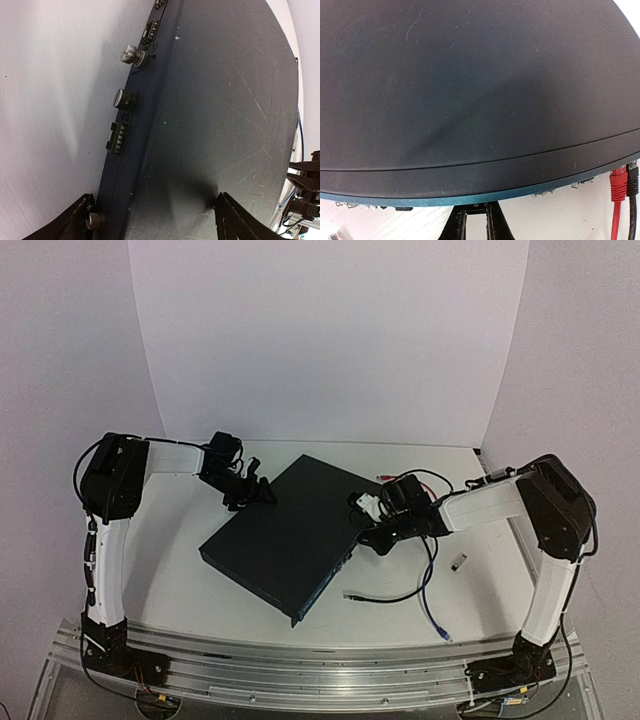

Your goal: Pull the plug from the switch port

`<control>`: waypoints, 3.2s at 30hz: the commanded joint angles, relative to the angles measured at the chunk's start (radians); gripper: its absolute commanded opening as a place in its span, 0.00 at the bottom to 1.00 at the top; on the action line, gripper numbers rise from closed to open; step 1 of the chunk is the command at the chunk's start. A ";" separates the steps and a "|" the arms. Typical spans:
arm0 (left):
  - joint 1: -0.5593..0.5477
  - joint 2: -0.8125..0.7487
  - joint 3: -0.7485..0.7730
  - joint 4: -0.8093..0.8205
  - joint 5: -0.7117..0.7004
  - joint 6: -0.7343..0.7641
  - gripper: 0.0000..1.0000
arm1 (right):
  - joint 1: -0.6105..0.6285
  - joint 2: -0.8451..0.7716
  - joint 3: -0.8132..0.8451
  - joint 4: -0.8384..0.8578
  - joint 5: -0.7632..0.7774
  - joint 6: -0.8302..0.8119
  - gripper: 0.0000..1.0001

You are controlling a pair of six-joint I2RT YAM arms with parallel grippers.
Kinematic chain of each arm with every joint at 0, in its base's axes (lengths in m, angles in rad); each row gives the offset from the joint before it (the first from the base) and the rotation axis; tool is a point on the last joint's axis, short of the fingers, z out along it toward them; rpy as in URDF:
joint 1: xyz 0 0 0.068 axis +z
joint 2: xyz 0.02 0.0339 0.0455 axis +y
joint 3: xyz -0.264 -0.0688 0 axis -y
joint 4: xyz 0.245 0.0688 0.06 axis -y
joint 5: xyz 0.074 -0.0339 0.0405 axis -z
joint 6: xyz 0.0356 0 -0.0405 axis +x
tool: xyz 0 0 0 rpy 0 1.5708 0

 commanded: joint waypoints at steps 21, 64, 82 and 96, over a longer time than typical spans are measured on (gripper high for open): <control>-0.011 0.070 0.008 -0.098 -0.101 0.016 0.80 | 0.001 -0.112 -0.140 0.054 0.063 0.127 0.25; -0.011 0.057 0.000 -0.080 -0.074 0.015 0.80 | -0.045 0.007 0.085 -0.147 -0.090 1.264 0.38; -0.011 0.060 0.002 -0.081 -0.076 0.016 0.80 | -0.045 0.042 0.092 -0.147 -0.078 1.255 0.32; -0.011 0.058 0.006 -0.087 -0.087 0.014 0.80 | -0.045 0.003 -0.003 -0.181 -0.056 1.256 0.24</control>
